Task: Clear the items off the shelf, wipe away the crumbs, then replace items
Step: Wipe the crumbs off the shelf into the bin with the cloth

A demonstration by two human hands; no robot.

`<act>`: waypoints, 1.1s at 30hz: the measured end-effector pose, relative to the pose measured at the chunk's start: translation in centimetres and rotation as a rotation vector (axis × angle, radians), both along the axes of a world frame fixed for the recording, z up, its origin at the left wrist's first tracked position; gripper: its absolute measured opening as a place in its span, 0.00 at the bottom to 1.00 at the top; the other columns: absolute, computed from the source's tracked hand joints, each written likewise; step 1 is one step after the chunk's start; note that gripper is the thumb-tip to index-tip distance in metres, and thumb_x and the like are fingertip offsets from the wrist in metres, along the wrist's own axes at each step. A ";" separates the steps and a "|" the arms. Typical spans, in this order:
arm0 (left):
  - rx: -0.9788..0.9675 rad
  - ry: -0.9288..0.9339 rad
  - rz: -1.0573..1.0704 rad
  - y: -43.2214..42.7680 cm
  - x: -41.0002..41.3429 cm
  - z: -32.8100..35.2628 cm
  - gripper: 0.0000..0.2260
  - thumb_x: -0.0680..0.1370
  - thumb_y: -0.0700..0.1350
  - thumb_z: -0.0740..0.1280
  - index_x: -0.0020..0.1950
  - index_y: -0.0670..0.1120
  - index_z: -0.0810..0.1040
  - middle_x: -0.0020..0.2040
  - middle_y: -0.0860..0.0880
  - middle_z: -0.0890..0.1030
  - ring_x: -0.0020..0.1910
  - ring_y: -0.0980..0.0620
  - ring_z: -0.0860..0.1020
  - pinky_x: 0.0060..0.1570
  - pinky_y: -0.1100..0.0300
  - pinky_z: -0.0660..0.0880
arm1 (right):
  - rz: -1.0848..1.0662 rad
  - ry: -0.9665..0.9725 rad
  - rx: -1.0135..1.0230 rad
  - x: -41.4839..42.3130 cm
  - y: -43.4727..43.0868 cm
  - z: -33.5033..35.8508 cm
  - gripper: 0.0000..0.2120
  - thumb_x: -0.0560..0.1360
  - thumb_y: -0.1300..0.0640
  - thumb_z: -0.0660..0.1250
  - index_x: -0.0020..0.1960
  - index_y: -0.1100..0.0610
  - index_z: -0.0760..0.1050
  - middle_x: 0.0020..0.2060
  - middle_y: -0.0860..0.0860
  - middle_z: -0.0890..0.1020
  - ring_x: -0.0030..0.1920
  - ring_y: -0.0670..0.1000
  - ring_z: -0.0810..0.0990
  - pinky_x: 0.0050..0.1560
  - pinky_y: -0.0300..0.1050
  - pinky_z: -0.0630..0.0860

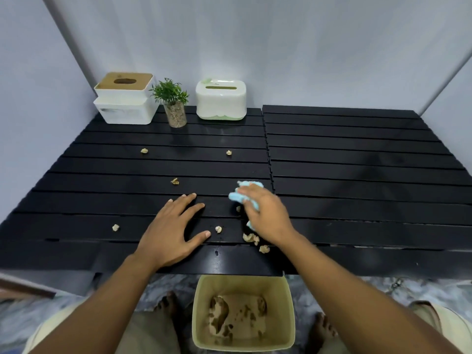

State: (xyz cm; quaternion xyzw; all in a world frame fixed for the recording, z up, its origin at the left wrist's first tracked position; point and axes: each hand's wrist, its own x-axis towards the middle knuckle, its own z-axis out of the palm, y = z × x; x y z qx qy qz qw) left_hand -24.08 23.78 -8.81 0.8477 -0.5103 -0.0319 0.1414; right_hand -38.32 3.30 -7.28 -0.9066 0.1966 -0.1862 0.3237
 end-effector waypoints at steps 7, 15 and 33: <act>-0.017 0.002 -0.007 0.1 0.0 0.0 0.36 0.73 0.73 0.49 0.74 0.53 0.64 0.77 0.52 0.59 0.76 0.51 0.55 0.75 0.51 0.50 | -0.317 0.154 -0.196 -3.7 -8.5 1.3 0.17 0.78 0.59 0.58 0.65 0.54 0.75 0.66 0.49 0.75 0.70 0.52 0.68 0.63 0.49 0.69; -0.016 0.003 0.015 0.0 -0.1 0.2 0.34 0.73 0.71 0.52 0.73 0.53 0.65 0.76 0.52 0.61 0.76 0.51 0.56 0.75 0.52 0.49 | -0.206 0.209 -0.242 -4.5 -1.9 -0.9 0.16 0.80 0.56 0.58 0.66 0.52 0.74 0.69 0.46 0.72 0.73 0.49 0.62 0.68 0.45 0.63; -0.025 -0.012 0.049 -0.2 2.0 0.2 0.23 0.79 0.59 0.51 0.70 0.53 0.70 0.72 0.53 0.68 0.69 0.52 0.65 0.70 0.54 0.58 | -0.100 0.270 -0.329 6.0 -13.2 -0.3 0.17 0.80 0.58 0.57 0.67 0.55 0.72 0.69 0.51 0.71 0.73 0.52 0.62 0.67 0.53 0.68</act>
